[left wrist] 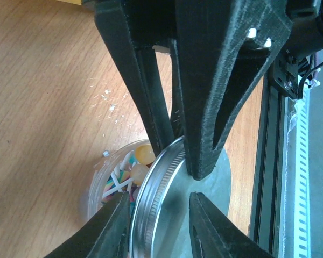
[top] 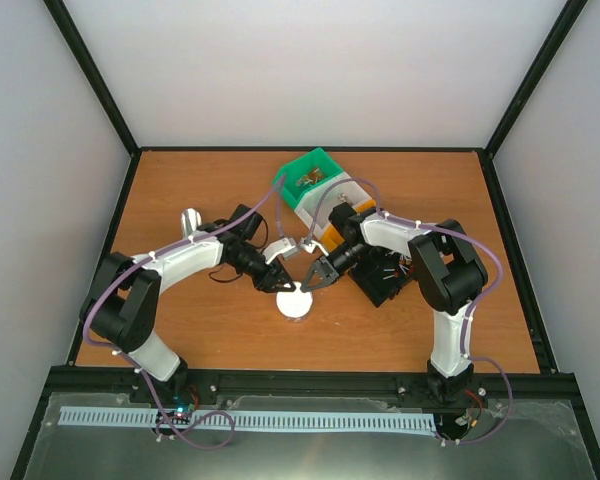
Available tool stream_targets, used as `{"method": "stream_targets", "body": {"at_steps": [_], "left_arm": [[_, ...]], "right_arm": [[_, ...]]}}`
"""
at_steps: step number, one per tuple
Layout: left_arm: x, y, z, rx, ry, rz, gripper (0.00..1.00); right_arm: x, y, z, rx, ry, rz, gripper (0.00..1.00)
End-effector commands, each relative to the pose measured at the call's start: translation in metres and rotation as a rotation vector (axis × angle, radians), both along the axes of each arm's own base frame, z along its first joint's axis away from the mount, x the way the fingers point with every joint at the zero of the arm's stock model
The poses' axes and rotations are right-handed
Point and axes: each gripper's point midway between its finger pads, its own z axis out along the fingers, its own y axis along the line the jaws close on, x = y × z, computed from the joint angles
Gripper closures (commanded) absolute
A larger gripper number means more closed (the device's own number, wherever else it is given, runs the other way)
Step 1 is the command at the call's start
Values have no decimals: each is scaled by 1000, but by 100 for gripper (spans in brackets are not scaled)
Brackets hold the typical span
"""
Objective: Pack the candies
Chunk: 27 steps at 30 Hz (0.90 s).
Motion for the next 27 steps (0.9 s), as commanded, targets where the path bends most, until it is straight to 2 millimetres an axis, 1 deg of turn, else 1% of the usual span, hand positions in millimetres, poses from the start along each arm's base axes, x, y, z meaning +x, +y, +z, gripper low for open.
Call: {"method": "stream_targets", "body": {"at_steps": [1,3,7,10,14,16,20,24,27], "left_arm": [[0,-4,4,-41,17,0,69],[1,-2,3,-41,18,4,74],[1,1,3,-43,31,11,78],[3,2,3,-49,37,17,81],[5,2,1,-47,43,26,84],[6,3,0,-46,46,30,86],[9,7,0,-53,60,42,87],[15,11,3,-76,81,69,87],[18,14,1,-82,96,83,87]], "right_arm": [[6,2,6,31,-20,-3,86],[6,2,6,32,-23,-1,85],[8,0,9,34,-35,-5,83],[11,-2,11,36,-43,-14,79],[13,-4,13,36,-50,-24,76],[14,-5,14,36,-51,-26,71],[15,-7,15,35,-57,-31,65],[18,-9,17,36,-79,-43,53],[20,-11,17,30,-101,-51,48]]}}
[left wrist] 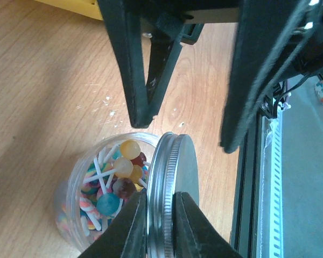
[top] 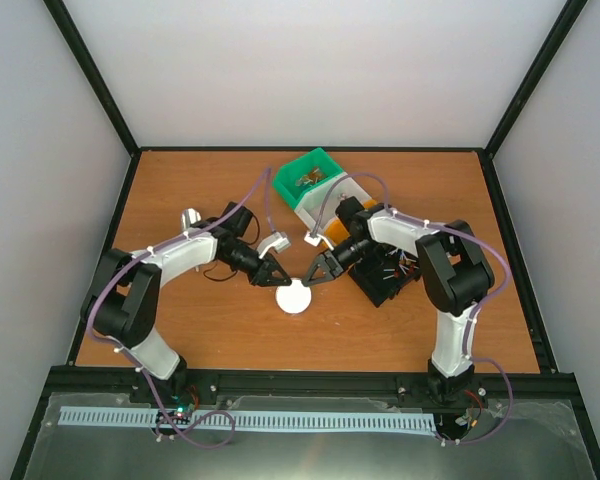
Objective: Pack the candies
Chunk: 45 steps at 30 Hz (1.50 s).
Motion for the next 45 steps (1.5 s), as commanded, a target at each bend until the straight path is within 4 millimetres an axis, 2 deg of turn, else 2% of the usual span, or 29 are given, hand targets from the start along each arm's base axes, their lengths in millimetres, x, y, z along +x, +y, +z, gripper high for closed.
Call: {"method": "stream_targets", "body": {"at_steps": [1,4,6,11,16,22,30,38,45], "left_arm": [[10,6,-7,2,19,29,87],[11,6,-11,10,35,33,87],[12,6,-14,13,48,36,86],[14,6,-15,2,68,35,86],[12,5,-11,-16,68,22,87],[2,3,7,-70,69,-18,87],[7,2,28,-102,44,-15,87],[35,12,10,-68,67,61,87],[57,20,2,-101,122,124,87]], "right_arm": [[7,-4,11,9,-75,-20,45],[10,-4,10,3,-112,-33,38],[12,-5,10,0,-144,-37,27],[27,-3,6,-6,-250,-56,14],[42,6,17,57,-354,-74,3],[56,17,33,133,-385,-70,3],[57,25,35,198,-351,-54,0],[55,31,36,245,-323,-59,1],[49,38,16,204,-307,-43,10]]}}
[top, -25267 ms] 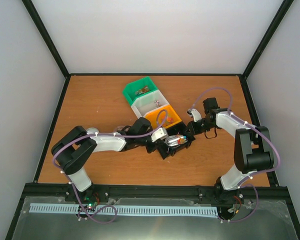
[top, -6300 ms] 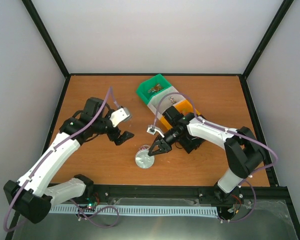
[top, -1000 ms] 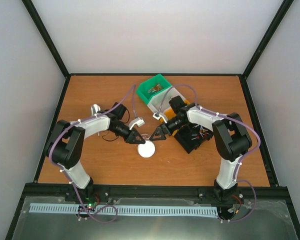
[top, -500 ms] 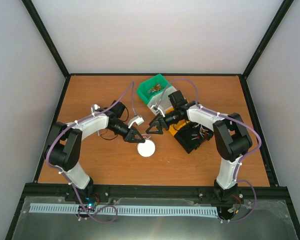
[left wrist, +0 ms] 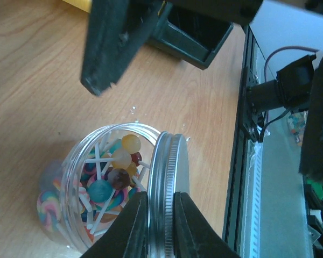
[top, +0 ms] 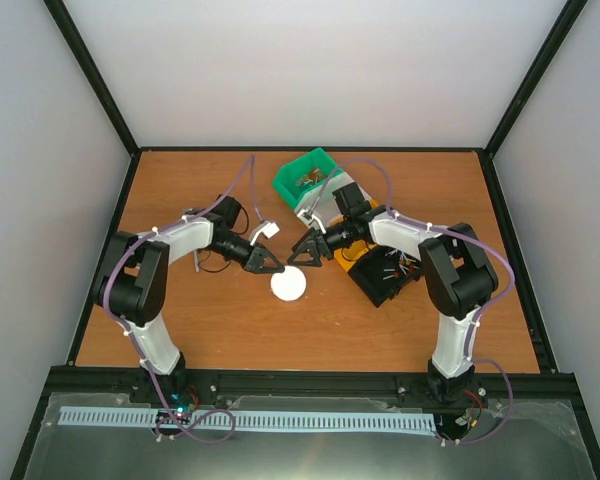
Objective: Pack the candies
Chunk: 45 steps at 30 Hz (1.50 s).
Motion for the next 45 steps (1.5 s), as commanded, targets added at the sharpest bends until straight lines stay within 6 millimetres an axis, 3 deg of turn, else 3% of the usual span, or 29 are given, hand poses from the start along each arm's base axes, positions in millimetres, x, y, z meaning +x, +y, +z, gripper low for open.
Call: {"method": "stream_targets", "body": {"at_steps": [1,8,17,22,32,45], "left_arm": [[26,2,5,-46,-14,40,87],[29,2,-4,-57,20,35,87],[22,3,-2,-59,12,15,87],[24,2,0,-62,10,18,86],[38,13,5,-62,7,57,86],[38,20,-16,-6,19,87,85]], "right_arm": [[-5,7,-20,-17,22,16,11],[-1,13,-39,-53,25,9,6],[15,23,-24,-20,-33,1,1],[0,37,-36,7,14,77,4],[-28,35,-42,14,52,169,26],[-26,33,-54,-29,61,147,53]]}}
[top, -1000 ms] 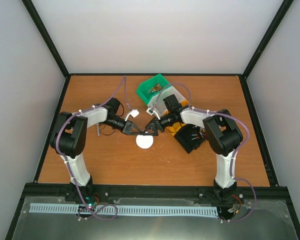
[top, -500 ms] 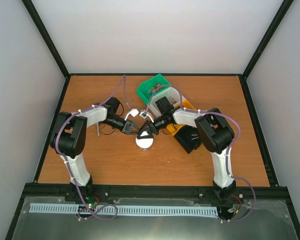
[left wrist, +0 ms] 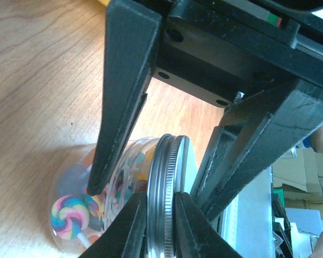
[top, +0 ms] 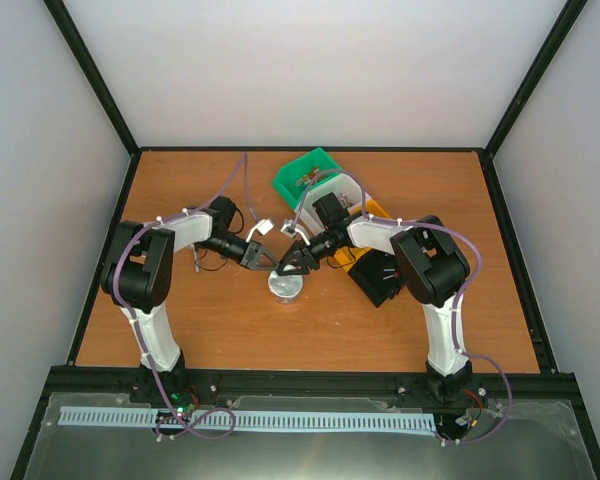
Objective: Pack the candies
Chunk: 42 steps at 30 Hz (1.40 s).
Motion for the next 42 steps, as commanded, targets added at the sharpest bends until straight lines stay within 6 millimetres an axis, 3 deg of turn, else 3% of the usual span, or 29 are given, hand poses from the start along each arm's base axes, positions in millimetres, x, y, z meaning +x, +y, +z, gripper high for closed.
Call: {"method": "stream_targets", "body": {"at_steps": [1,6,11,16,22,27,31,36,42], "left_arm": [[25,9,-6,54,-130,41,84],[35,13,2,106,-195,74,75],[38,18,19,134,-272,87,58],[31,23,31,157,-337,88,52],[4,30,34,170,-393,45,44],[-7,38,41,197,-520,17,44],[-15,33,47,206,-552,-42,45],[-39,13,45,247,-645,-173,53],[-55,-4,41,290,-753,-250,66]], "right_arm": [[-14,-2,-6,-15,70,24,55],[-13,-4,-12,-39,66,13,61],[-11,-6,-16,-55,71,1,63],[-10,-7,-18,-61,74,-4,64],[-7,-5,-6,-42,70,-3,58],[-4,-2,32,8,3,5,44],[-3,-6,52,3,-54,-1,42],[-11,-27,44,-47,-53,-17,49],[-31,-47,40,-63,-57,-20,60]]}}
